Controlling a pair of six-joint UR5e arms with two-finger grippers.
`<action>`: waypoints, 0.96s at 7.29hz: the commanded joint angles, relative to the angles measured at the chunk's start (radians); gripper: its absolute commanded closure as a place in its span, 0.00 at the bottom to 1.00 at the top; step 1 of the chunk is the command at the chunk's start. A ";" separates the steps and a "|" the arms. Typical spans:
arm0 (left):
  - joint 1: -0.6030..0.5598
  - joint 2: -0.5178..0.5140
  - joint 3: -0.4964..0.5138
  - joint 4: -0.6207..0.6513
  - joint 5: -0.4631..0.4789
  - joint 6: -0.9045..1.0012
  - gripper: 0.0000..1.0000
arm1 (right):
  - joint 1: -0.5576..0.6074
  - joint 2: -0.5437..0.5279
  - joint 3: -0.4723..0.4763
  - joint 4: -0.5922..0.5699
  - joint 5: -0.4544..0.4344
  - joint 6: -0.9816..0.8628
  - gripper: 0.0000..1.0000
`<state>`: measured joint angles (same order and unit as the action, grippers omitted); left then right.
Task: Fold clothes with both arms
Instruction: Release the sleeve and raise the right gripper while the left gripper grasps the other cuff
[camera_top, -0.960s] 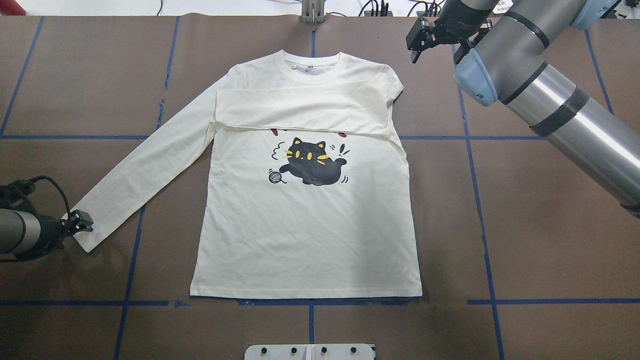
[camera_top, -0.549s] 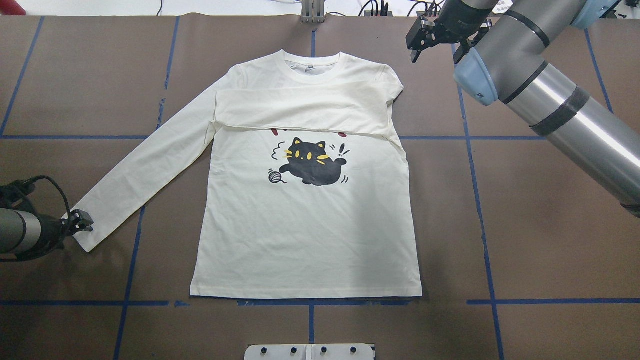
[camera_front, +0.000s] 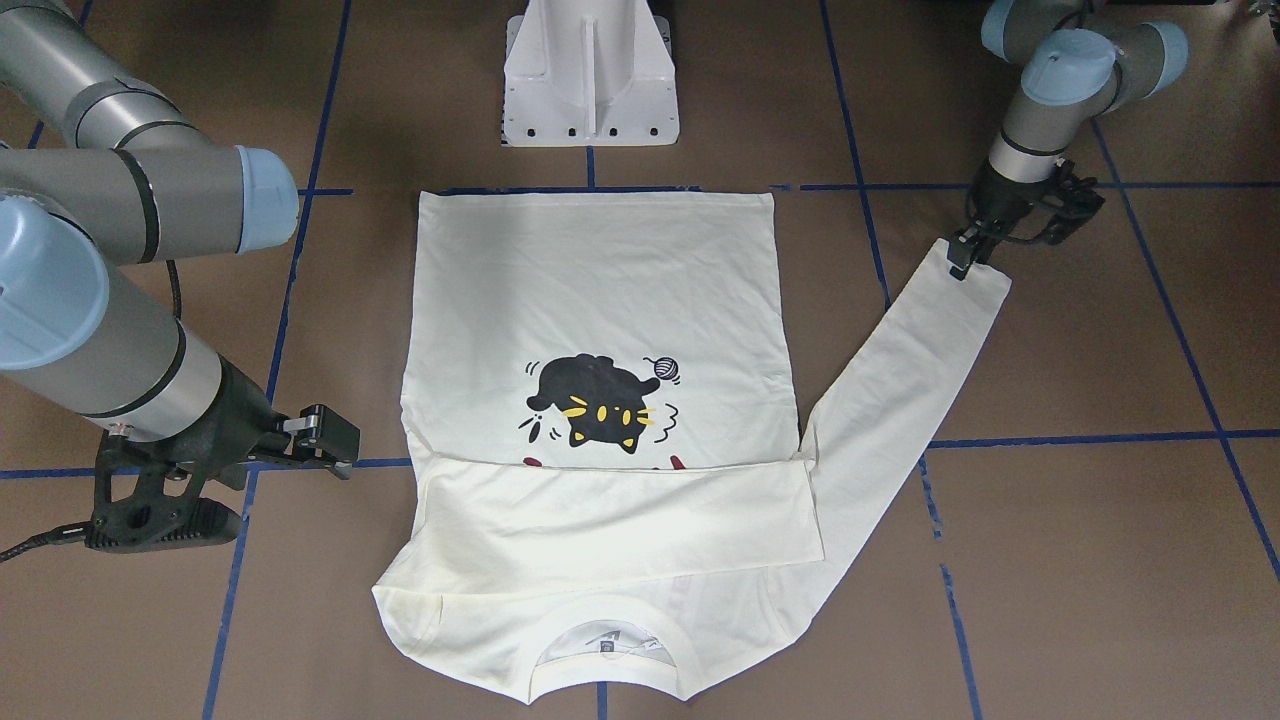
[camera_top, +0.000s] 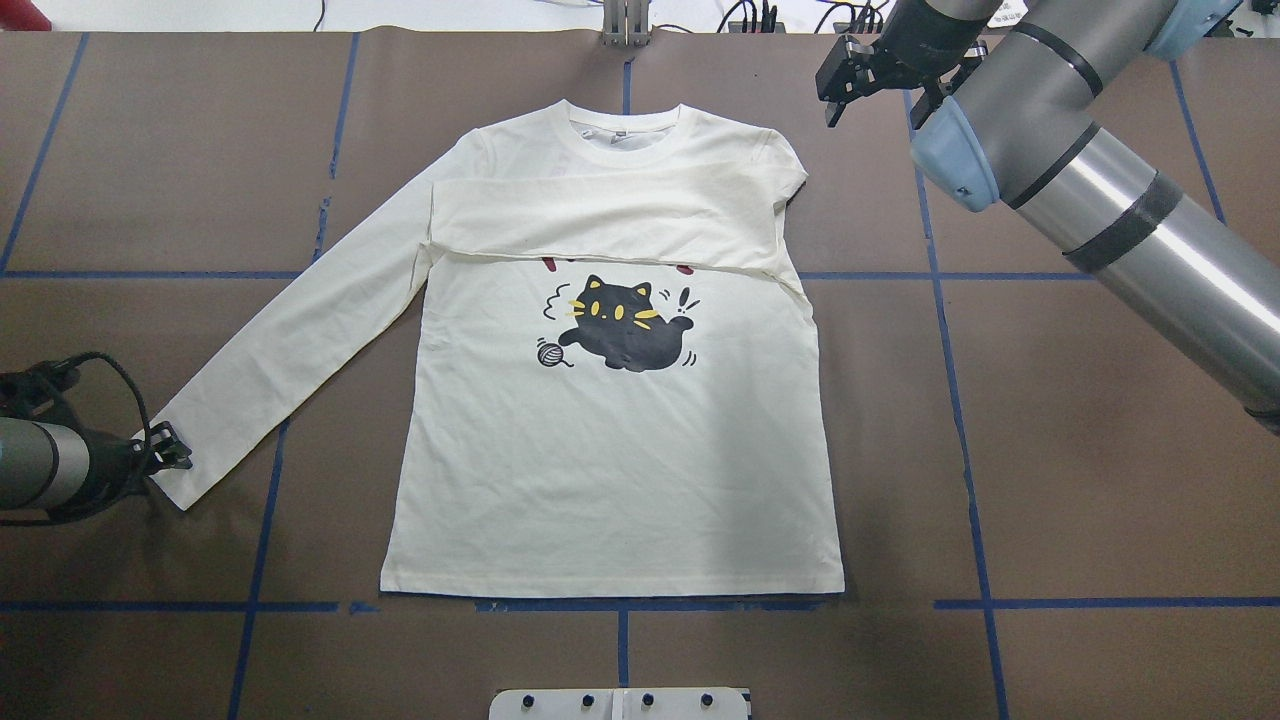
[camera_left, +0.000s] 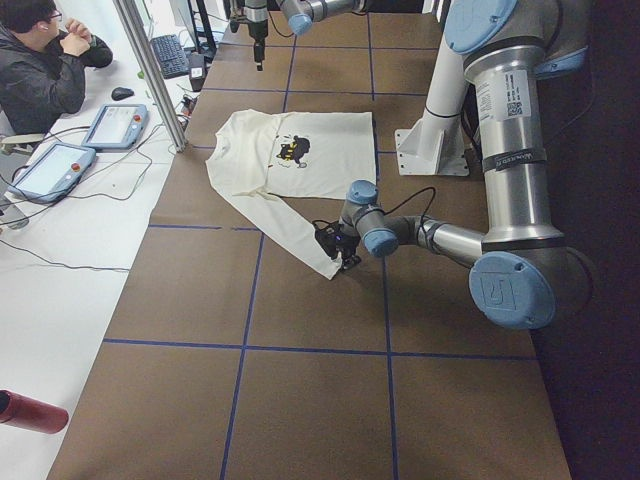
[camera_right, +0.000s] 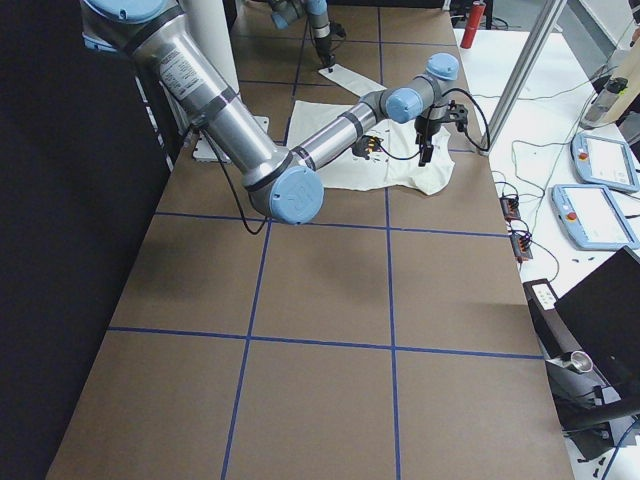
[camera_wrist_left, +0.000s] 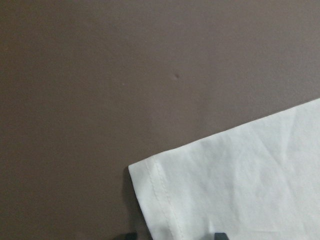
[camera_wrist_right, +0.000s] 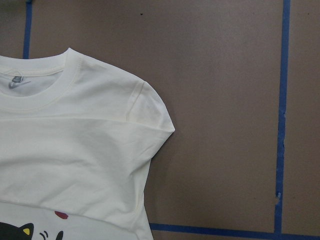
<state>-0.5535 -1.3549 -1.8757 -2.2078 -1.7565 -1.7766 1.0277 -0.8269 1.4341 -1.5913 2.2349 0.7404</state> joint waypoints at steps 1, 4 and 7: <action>-0.002 -0.012 -0.016 0.028 -0.001 0.002 1.00 | 0.000 -0.001 -0.001 0.001 0.000 -0.003 0.00; -0.003 -0.021 -0.048 0.048 -0.008 0.009 1.00 | 0.002 -0.003 -0.001 0.001 0.005 -0.004 0.00; -0.081 -0.110 -0.069 0.131 -0.008 0.125 1.00 | 0.020 -0.098 0.072 0.002 0.006 -0.004 0.00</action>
<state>-0.5843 -1.4150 -1.9448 -2.1029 -1.7645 -1.7178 1.0398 -0.8690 1.4604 -1.5898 2.2408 0.7364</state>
